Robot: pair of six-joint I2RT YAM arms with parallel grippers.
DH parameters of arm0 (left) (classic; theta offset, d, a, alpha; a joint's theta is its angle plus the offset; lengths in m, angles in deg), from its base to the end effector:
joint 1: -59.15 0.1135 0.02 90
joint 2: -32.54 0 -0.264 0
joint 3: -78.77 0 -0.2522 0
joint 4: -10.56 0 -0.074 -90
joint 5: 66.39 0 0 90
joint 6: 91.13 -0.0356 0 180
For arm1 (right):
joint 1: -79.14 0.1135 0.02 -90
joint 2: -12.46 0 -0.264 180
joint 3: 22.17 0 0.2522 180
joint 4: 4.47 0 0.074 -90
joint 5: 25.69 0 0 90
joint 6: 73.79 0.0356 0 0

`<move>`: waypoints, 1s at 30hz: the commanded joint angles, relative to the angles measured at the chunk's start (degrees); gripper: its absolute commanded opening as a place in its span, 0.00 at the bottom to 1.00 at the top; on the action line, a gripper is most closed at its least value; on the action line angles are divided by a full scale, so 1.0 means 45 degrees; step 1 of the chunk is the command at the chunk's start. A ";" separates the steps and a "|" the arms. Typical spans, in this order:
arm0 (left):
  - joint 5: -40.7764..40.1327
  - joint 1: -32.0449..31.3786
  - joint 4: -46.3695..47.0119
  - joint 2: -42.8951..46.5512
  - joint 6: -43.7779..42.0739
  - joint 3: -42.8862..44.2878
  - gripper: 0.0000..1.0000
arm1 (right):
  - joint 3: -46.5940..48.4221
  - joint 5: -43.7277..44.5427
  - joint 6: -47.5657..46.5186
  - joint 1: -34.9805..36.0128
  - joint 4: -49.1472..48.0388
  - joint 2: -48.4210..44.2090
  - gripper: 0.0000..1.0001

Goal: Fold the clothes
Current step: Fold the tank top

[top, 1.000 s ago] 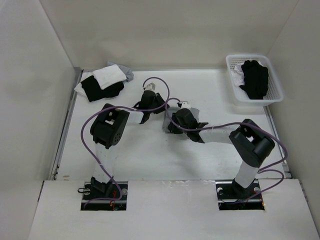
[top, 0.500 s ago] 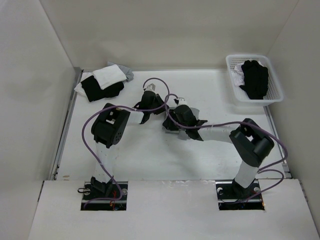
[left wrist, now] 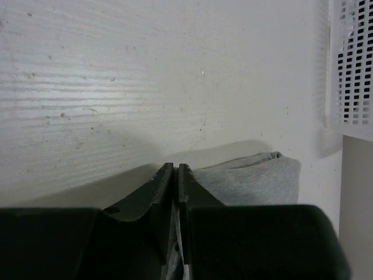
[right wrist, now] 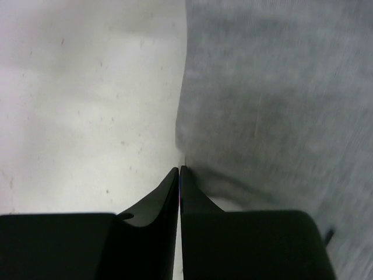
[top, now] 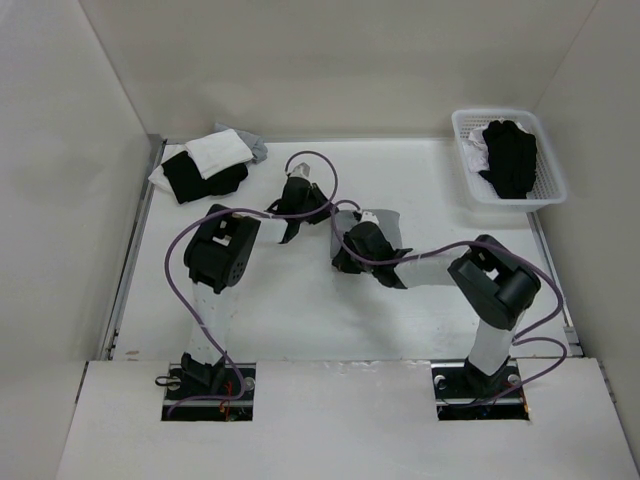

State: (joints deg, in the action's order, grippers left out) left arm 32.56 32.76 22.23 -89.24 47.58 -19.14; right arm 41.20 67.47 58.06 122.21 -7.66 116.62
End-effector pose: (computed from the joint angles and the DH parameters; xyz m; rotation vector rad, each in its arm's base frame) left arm 0.4002 -0.2047 0.1256 -0.3239 2.1751 -0.9404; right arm 0.2660 0.2460 0.1379 0.0068 2.3321 0.7272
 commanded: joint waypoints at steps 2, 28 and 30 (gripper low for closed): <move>-0.0016 0.0367 0.0384 0.0010 0.0153 0.0752 0.06 | -0.0671 0.0079 0.0291 0.0594 0.0154 -0.0938 0.08; -0.2517 0.0211 0.0136 0.8835 -0.0706 -0.8231 0.51 | -0.5745 0.1563 -0.0139 -0.5046 0.0274 -1.2579 0.22; -0.2477 0.0153 -0.1210 0.9771 -0.0862 -0.8504 0.52 | -0.6410 0.1583 -0.0100 -0.5613 -0.0292 -1.2658 0.34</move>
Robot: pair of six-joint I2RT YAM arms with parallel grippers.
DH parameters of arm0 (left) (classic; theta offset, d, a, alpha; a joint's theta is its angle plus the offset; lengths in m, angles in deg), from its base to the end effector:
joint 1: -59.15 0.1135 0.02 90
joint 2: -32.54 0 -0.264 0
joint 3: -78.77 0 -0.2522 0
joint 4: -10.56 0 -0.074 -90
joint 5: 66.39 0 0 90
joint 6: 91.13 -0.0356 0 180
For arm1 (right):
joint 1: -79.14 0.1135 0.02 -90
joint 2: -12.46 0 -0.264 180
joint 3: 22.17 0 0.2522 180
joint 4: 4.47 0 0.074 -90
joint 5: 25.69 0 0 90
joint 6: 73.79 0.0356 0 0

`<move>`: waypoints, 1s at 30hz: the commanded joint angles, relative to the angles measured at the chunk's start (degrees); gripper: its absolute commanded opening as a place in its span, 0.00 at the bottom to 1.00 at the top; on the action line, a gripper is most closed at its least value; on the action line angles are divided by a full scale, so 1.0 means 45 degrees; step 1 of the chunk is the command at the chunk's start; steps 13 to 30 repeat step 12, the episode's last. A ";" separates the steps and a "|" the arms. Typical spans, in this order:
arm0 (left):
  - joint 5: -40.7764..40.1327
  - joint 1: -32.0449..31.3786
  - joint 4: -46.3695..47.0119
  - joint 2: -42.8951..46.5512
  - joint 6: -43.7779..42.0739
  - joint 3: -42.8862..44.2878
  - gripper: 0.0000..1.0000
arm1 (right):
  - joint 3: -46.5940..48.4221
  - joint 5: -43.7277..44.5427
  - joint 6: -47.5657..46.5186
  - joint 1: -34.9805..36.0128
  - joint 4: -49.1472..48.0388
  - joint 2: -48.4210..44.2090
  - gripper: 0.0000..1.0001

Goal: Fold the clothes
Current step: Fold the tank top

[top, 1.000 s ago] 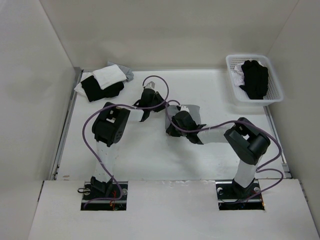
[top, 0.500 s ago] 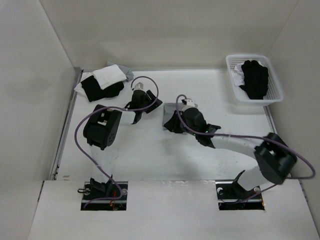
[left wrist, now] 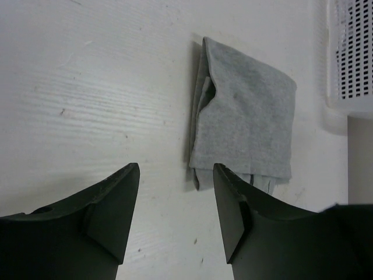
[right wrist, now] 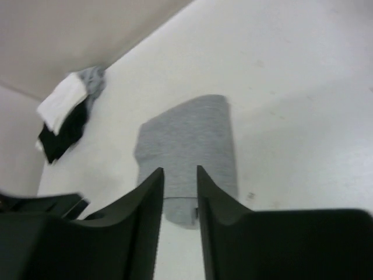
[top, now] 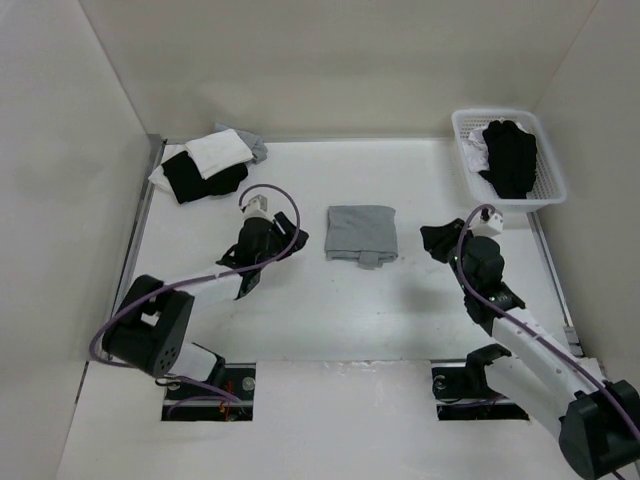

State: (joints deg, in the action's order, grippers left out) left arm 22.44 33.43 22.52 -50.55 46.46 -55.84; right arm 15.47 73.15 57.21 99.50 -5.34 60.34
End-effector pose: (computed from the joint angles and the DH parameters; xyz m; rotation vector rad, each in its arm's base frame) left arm 0.2584 -0.1237 0.1738 -0.4138 2.0702 -0.7742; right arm 0.1883 0.0641 0.2467 0.4322 1.7240 0.6499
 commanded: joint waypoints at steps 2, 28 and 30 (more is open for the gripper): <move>-0.0384 -0.0037 -0.2137 0.2015 -0.0693 -0.0545 0.53 | -0.1320 0.0282 0.0187 -0.1095 -0.1433 -0.0151 0.39; -0.0892 -0.0427 -0.3195 0.3387 -0.0928 -0.0742 0.53 | -0.1537 0.0106 0.0481 -0.1332 -0.2100 0.0552 0.44; -0.0892 -0.0427 -0.3195 0.3387 -0.0928 -0.0742 0.53 | -0.1537 0.0106 0.0481 -0.1332 -0.2100 0.0552 0.44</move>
